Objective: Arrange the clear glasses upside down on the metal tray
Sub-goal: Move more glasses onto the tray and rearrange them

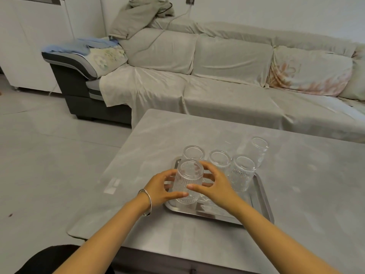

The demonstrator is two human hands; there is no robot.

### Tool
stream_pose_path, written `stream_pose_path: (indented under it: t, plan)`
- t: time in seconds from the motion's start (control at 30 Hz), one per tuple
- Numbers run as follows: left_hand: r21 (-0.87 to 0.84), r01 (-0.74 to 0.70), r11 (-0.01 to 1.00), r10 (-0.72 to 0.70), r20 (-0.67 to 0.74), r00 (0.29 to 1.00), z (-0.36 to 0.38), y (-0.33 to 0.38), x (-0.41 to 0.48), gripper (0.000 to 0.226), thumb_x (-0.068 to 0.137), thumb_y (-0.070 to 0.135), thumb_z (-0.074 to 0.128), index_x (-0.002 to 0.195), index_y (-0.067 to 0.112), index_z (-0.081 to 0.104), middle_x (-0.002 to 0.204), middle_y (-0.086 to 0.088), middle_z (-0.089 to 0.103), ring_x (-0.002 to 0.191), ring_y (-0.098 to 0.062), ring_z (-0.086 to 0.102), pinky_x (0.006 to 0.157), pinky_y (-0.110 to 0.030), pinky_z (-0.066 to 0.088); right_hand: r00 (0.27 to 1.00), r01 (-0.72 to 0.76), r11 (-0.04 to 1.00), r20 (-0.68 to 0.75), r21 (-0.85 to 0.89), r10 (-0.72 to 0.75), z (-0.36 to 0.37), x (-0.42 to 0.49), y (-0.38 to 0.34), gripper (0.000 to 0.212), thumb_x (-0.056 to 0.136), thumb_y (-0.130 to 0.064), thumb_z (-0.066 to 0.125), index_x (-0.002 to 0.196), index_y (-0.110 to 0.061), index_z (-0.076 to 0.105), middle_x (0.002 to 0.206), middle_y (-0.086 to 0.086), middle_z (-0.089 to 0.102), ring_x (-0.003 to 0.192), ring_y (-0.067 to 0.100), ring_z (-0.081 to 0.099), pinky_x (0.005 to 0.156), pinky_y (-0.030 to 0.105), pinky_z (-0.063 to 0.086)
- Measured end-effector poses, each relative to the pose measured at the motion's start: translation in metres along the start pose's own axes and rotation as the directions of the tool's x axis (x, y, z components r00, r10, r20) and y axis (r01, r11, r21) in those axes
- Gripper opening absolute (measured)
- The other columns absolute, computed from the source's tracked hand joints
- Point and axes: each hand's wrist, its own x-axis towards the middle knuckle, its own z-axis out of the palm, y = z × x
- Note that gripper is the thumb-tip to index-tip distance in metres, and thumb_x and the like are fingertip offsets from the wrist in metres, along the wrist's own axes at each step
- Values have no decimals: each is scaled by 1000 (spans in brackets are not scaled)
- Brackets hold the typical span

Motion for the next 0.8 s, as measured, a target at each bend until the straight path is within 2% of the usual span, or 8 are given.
stream_pose_path:
  t: [0.07, 0.17, 0.37, 0.5, 0.6, 0.7, 0.8]
  plan:
    - [-18, 11, 1000, -11, 0, 1000, 2, -3, 1, 61, 57, 36, 84, 109, 42, 53, 111, 9, 63, 98, 0, 60, 70, -9, 49, 1000, -18, 999, -3, 28, 19, 1, 0, 5, 71, 66, -23, 85, 129, -23, 52, 129, -6, 56, 116, 11, 56, 92, 28, 53]
    - [-20, 18, 1000, -18, -3, 1000, 4, -8, 4, 63, 57, 34, 84, 113, 37, 54, 113, 7, 63, 102, -2, 58, 74, -8, 48, 1000, -24, 998, -1, 52, 24, 2, 0, 11, 69, 67, -24, 84, 128, -27, 52, 129, -9, 56, 115, 9, 56, 88, 20, 52]
    - [40, 52, 998, -52, 10, 999, 9, -13, 6, 80, 57, 40, 83, 128, 27, 48, 123, 2, 60, 108, -12, 59, 84, -19, 51, 999, -41, 997, 0, 70, 41, 3, -2, 20, 69, 66, -27, 84, 125, -34, 50, 129, -10, 54, 112, 1, 54, 76, 6, 48]
    - [50, 86, 995, -87, 20, 996, 10, -10, 6, 79, 59, 37, 82, 128, 26, 46, 125, 0, 59, 111, -18, 58, 94, -35, 51, 999, -47, 995, -13, 87, 48, 3, -3, 24, 70, 68, -26, 83, 129, -29, 50, 131, -8, 54, 116, 7, 54, 82, 11, 47]
    - [67, 104, 992, -111, 96, 989, 5, -2, 5, 80, 60, 32, 83, 130, 26, 44, 127, 3, 56, 117, -16, 53, 94, -24, 48, 998, -55, 993, 10, 104, 55, 3, -5, 24, 64, 69, -31, 81, 126, -32, 51, 128, -11, 56, 116, 5, 54, 86, 15, 48]
    - [-36, 144, 989, -130, 252, 959, -8, 10, 4, 62, 69, 24, 78, 124, 29, 49, 121, 14, 58, 117, -5, 53, 84, -10, 46, 994, -111, 977, 19, 182, 109, 0, -6, 22, 49, 75, -43, 72, 121, -33, 56, 124, -11, 62, 113, 3, 59, 90, 22, 50]
    - [-176, 270, 947, -195, 357, 914, -13, 21, 2, 40, 86, 37, 55, 125, 31, 49, 125, 17, 58, 118, 0, 52, 90, -16, 46, 982, -189, 936, 46, 297, 184, -1, -6, 19, 25, 87, -35, 62, 112, -31, 61, 115, -11, 66, 97, -7, 65, 76, 13, 52]
